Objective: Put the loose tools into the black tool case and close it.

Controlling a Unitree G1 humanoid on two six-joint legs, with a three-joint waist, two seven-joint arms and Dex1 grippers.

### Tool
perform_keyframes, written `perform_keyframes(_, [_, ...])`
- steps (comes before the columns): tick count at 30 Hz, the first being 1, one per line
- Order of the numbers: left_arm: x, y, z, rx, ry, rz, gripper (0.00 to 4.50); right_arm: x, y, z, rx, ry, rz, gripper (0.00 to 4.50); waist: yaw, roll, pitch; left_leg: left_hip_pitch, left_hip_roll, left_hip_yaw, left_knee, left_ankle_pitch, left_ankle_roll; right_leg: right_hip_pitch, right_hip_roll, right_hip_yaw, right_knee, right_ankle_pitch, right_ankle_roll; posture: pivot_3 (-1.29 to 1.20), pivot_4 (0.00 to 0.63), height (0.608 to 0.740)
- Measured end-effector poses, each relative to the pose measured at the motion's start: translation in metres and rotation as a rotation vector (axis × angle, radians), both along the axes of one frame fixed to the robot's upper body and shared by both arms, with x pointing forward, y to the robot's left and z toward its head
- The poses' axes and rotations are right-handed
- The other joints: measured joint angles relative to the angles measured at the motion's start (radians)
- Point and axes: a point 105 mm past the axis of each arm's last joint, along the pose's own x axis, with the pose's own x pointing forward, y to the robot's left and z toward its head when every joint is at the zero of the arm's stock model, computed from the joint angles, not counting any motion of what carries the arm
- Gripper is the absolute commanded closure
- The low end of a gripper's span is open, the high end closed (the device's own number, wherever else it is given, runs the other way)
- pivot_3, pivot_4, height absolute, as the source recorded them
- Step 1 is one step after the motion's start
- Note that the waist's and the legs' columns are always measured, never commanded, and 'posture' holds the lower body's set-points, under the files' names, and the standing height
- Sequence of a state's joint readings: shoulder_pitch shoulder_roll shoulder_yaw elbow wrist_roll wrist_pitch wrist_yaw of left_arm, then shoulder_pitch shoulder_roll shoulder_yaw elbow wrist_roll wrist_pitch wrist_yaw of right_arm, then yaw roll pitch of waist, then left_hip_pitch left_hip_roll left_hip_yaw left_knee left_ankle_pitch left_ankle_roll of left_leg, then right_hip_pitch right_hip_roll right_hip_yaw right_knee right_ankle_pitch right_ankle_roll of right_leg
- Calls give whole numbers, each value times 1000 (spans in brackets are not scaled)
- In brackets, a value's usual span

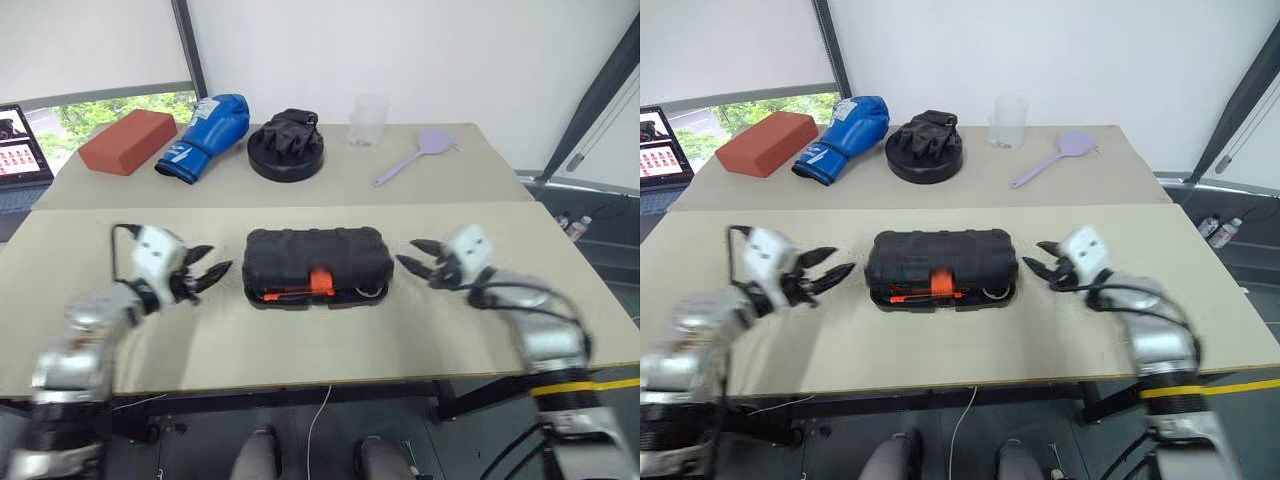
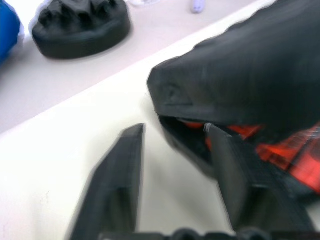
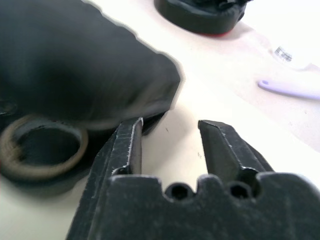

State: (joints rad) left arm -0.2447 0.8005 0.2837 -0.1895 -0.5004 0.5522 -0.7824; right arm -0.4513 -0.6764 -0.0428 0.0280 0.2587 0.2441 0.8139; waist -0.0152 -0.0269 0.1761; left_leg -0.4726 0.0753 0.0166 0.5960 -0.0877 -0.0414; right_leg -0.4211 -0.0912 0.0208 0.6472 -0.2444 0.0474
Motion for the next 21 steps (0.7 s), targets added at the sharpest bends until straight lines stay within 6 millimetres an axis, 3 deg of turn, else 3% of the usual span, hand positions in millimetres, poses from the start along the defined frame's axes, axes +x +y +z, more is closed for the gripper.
perform_keyframes(2, [-11,9,14,-5,75,-55,1715,-22,0,7,-39,71,98,2538,7,0,-2,9,0,0,-2,-5,-7,4,-1,-2,-3,-10,-2,0,150,735])
perform_keyframes(3, [-11,10,16,-1,86,-66,1983,-29,2,3,-53,106,133,2798,12,0,-2,13,0,0,-3,-5,-8,8,-2,-3,-4,-11,-3,0,150,735])
perform_keyframes(6, [16,14,13,71,87,-62,2871,-57,15,-35,-102,287,259,3596,28,-1,-2,16,0,2,-3,-6,-9,11,-4,-5,-7,-12,-4,0,150,735])
perform_keyframes(7, [35,13,11,101,78,-51,3321,-66,21,-49,-117,341,298,3978,36,0,-2,14,-1,2,-3,-6,-9,11,-4,-5,-8,-11,-4,0,150,735])
perform_keyframes(8, [41,13,9,120,77,-44,3502,-70,25,-54,-125,360,326,4153,35,-1,-2,13,-1,3,-2,-6,-9,11,-4,-5,-8,-11,-4,0,150,735])
perform_keyframes(9, [57,6,6,139,67,-55,4013,-75,27,-59,-152,376,343,4500,38,0,-2,12,-1,4,-1,-6,-9,11,-5,-5,-8,-10,-2,0,150,735])
perform_keyframes(10, [72,-3,6,153,50,-58,4344,-77,30,-62,-177,383,361,4500,42,-1,-2,11,-1,4,2,-6,-8,13,-4,-5,-8,-8,0,0,150,735])
perform_keyframes(12, [94,-20,1,204,24,-82,4432,-81,39,-64,-224,369,399,4500,44,-3,-2,7,0,4,7,-6,-8,16,-4,-5,-7,-7,1,0,150,735])
perform_keyframes(17, [131,-51,-7,284,-34,-71,4432,-80,47,-70,-304,348,432,4500,42,-4,-2,-10,0,4,11,0,3,1,-1,-3,-4,-1,8,0,150,735])
perform_keyframes(21, [145,-80,-13,369,-69,-60,4432,-68,65,-68,-324,292,452,4500,33,-4,-2,-11,0,4,10,0,3,0,-1,-3,-4,-2,9,0,150,735])
